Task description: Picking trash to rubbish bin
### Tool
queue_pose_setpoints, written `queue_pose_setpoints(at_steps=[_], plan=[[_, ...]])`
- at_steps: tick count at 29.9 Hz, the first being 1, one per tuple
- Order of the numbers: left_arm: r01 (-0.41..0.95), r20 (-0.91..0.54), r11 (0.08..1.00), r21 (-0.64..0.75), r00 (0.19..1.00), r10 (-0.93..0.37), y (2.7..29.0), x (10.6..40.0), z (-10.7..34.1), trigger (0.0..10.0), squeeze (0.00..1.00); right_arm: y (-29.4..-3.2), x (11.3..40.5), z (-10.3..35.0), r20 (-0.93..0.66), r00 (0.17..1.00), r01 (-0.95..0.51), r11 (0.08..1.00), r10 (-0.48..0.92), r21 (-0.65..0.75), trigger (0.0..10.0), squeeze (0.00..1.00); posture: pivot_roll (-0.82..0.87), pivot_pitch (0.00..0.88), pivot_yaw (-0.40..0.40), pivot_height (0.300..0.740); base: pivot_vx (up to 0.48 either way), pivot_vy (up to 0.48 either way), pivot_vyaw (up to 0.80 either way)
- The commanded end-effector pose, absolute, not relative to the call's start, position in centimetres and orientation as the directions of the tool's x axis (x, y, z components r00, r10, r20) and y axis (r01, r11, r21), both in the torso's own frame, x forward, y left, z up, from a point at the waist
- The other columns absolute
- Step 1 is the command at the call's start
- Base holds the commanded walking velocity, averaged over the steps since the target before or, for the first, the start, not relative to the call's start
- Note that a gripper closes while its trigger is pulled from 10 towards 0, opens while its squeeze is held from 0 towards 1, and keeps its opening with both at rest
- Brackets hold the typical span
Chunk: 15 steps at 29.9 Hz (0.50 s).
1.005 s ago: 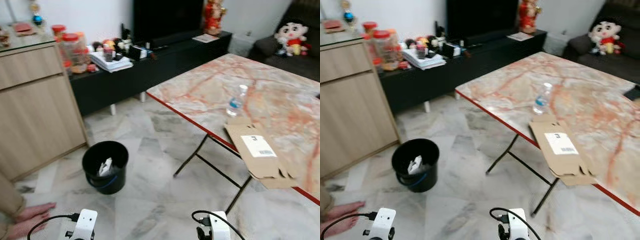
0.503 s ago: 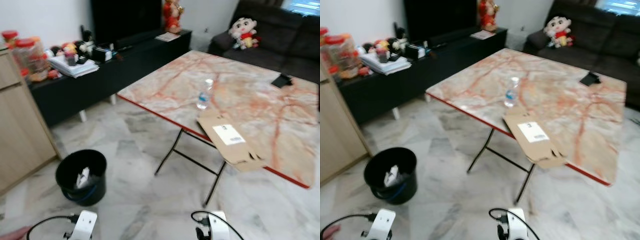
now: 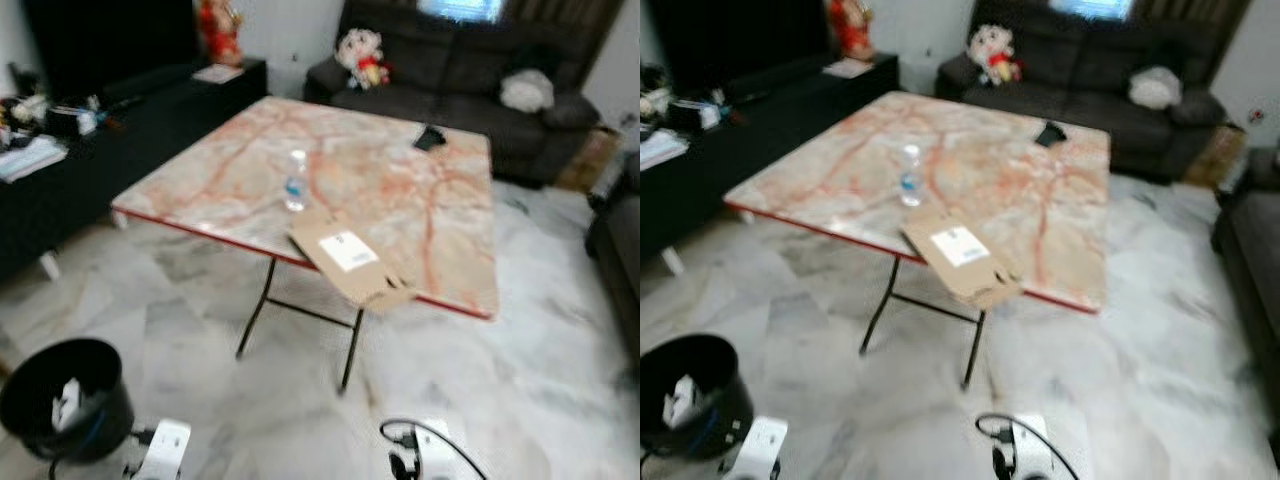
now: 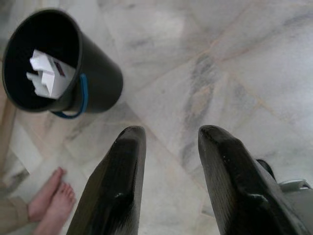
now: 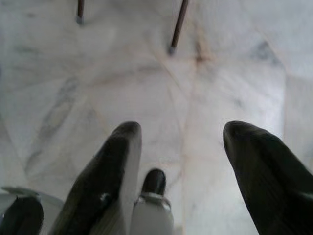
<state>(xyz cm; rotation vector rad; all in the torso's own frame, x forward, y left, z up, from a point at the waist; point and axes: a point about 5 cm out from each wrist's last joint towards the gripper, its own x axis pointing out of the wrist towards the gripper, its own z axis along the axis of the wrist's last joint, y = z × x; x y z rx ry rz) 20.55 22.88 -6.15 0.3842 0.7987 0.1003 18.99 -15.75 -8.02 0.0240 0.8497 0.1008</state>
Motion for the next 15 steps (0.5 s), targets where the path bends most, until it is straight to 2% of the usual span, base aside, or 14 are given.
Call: queue_pose_setpoints(at_steps=[1, 15], plan=[[0.059, -0.697, 0.926, 0.372, 0.677, 0.237, 23.0, 19.98, -6.49, 10.0, 0.0, -15.81, 19.62, -7.67, -0.732, 0.675, -0.075, 0.995, 0.095, 0.059, 10.0, 0.0, 0.14, 0.0, -0.061, 0.74, 0.0, 0.0, 0.0], [0.075, -0.694, 0.92, 0.385, 0.68, 0.235, 23.1, 19.96, -6.46, 10.0, 0.0, -15.7, 19.59, -7.68, -0.731, 0.676, -0.075, 0.995, 0.096, 0.062, 10.0, 0.0, 0.14, 0.0, -0.058, 0.74, 0.0, 0.0, 0.0]])
